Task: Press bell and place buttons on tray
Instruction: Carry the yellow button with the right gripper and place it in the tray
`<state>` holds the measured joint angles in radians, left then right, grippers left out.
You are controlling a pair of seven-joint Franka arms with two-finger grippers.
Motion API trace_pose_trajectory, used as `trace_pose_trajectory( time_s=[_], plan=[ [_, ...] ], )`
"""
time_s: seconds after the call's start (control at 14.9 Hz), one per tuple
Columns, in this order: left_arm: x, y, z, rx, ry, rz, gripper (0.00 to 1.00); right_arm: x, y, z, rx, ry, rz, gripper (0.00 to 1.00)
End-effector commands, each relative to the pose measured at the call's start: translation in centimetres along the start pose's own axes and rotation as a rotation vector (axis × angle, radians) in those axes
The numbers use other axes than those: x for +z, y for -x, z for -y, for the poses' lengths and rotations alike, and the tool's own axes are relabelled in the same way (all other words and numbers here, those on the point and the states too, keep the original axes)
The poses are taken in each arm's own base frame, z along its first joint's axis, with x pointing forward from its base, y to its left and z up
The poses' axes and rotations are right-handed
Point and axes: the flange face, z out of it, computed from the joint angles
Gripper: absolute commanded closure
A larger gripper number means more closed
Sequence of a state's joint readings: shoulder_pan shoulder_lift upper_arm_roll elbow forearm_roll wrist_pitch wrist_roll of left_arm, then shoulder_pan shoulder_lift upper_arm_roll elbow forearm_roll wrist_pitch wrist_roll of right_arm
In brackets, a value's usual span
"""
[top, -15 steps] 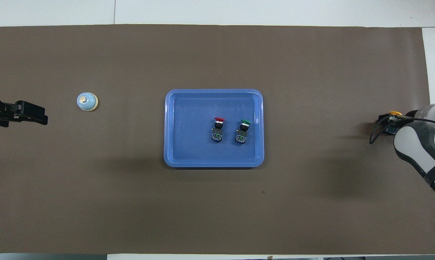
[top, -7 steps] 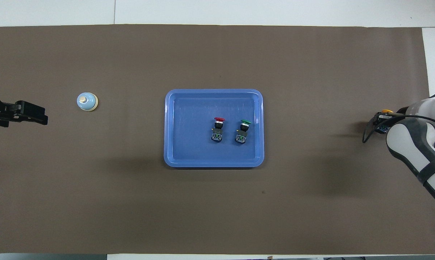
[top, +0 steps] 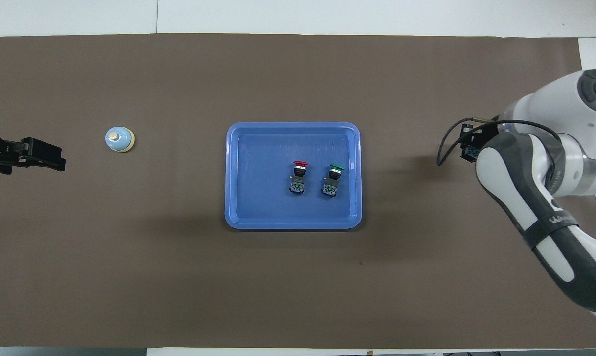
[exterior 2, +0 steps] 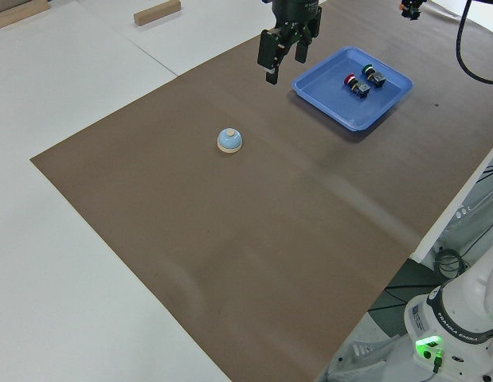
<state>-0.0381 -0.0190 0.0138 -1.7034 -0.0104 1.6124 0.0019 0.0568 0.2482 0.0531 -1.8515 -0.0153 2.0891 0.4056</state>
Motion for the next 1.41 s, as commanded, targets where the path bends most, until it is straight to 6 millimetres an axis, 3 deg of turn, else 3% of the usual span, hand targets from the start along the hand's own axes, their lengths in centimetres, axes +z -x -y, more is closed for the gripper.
trace_pose_trajectory(
  time_s=[0.0, 0.2, 0.4, 0.6, 0.8, 1.07, 1.34],
  plan=[
    [-0.5, 0.3, 0.2, 0.000, -0.012, -0.008, 0.00, -2.9, 2.7, 7.5, 0.043, -0.025, 0.024, 1.00],
    [-0.5, 0.3, 0.2, 0.000, -0.012, -0.008, 0.00, -4.8, 7.4, 15.9, 0.053, -0.076, 0.027, 1.00],
    [-0.5, 0.3, 0.2, 0.000, -0.012, -0.008, 0.00, -5.8, 10.9, 21.4, 0.049, -0.110, 0.029, 1.00],
    [-0.5, 0.3, 0.2, 0.000, -0.012, -0.008, 0.00, -4.7, 14.7, 27.8, 0.038, -0.125, 0.053, 1.00],
    [-0.5, 0.3, 0.2, 0.000, -0.012, -0.008, 0.00, -1.5, 18.0, 33.0, 0.019, -0.134, 0.038, 1.00],
    [-0.5, 0.3, 0.2, 0.000, -0.012, -0.008, 0.00, 2.9, 20.7, 35.7, -0.023, -0.127, 0.019, 1.00],
    [-0.5, 0.3, 0.2, 0.000, -0.012, -0.008, 0.00, 5.6, 21.2, 34.3, -0.030, -0.104, 0.022, 1.00]
  ],
)
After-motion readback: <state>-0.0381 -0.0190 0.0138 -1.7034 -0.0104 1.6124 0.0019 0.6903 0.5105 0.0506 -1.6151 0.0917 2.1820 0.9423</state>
